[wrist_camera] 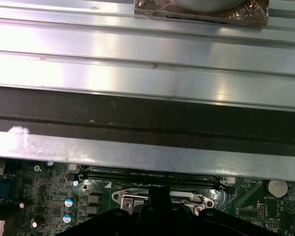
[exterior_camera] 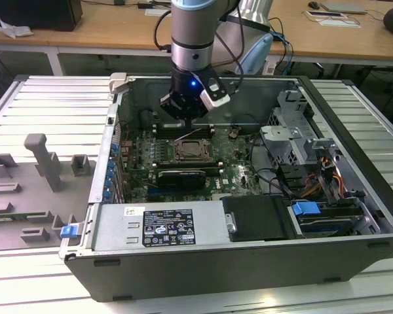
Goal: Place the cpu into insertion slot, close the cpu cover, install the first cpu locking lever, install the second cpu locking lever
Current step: 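Install the first cpu locking lever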
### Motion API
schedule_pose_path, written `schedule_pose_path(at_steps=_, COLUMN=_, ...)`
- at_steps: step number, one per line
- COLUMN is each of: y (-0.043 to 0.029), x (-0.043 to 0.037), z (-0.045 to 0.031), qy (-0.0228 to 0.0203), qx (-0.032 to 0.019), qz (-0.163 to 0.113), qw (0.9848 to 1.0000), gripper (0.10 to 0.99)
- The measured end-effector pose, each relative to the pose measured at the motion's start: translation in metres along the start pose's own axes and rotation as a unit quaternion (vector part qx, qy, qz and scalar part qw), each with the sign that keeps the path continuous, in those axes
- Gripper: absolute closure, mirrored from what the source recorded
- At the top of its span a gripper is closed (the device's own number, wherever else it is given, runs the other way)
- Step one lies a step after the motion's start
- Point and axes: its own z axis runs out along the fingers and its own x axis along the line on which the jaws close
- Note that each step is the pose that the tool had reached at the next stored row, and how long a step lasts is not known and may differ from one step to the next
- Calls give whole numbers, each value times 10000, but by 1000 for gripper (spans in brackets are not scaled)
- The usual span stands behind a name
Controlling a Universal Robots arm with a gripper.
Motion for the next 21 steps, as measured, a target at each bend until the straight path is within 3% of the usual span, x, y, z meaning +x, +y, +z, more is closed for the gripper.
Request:
schedule_pose_path(at_steps=14, y=-4, x=-1, z=42, qy=-1, qx=-9, qz=9, qw=10000, gripper=980)
schedule_pose_path(at_steps=21, y=19, x=-48, z=65, qy=-1, qx=-9, qz=10, qw=10000, gripper=980)
